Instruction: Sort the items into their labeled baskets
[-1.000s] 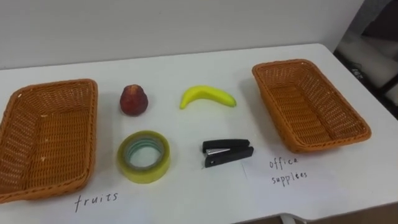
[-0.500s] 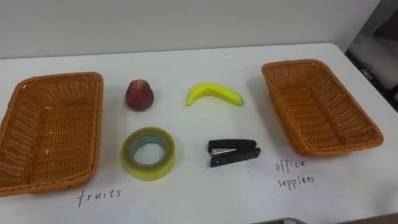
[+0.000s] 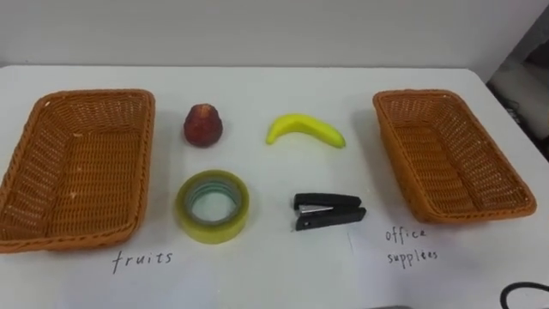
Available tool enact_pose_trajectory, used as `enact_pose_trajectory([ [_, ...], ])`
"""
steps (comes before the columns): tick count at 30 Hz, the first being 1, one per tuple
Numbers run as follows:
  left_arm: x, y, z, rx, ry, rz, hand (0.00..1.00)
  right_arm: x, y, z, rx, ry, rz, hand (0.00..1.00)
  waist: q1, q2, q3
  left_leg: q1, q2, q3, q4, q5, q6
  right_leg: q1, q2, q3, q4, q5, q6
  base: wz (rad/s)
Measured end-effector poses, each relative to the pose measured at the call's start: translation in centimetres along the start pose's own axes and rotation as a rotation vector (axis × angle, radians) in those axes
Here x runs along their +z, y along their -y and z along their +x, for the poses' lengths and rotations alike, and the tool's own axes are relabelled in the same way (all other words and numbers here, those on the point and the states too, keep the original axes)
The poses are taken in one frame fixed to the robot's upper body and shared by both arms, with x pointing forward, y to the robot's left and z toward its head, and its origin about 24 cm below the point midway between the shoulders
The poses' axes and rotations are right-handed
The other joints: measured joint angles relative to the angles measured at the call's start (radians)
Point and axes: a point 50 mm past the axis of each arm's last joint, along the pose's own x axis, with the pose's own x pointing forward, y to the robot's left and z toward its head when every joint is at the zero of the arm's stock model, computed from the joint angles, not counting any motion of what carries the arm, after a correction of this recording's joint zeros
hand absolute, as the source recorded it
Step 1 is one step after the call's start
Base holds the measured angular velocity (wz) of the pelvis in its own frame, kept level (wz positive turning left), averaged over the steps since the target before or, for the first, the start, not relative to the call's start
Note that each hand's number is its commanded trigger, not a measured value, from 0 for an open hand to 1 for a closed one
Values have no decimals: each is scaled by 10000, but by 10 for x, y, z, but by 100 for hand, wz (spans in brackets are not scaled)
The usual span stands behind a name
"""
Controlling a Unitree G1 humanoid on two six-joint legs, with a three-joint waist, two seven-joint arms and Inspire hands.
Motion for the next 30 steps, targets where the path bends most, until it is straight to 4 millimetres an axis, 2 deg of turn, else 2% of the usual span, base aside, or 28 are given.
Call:
enact_pose_trajectory([
  [3,0,0,0,-34,19,122,0,6,-9,0,508,504,5,0,59,-50,9,57,4,-93,0,0,-1,148,3,-98,-156,39,0,10],
  [7,2,-1,1,-33,101,113,0,13,-18,-6,1149,822,179,0,205,-9,-7,32,8,-103,6,0,0,143,1,-109,-144,44,-2,2],
  [10,1,0,0,-40,79,143,0,19,-23,-8,1663,1174,255,0,241,41,-47,6,8,-159,17,-1,0,131,-8,-192,-146,44,-2,7],
  [12,0,1,0,-77,41,209,0,24,-27,-11,2069,1289,435,0,263,69,-101,11,13,-195,27,0,-1,143,-5,-211,-140,46,-6,0],
  [21,-2,1,-1,-90,-20,227,0,28,-31,-12,2819,1595,325,0,265,54,-131,24,28,-220,61,0,-1,170,-8,-251,-116,87,-41,0],
  [25,-2,2,-1,-119,-43,247,0,28,-33,-12,3187,1646,269,0,247,9,-105,18,22,-219,105,0,-1,169,-24,-251,-64,88,-40,0],
  [30,1,3,0,-301,88,418,0,30,-44,-19,4602,1780,291,0,208,-120,-14,-141,14,-202,211,0,-1,158,-33,-226,-138,89,-40,0],
])
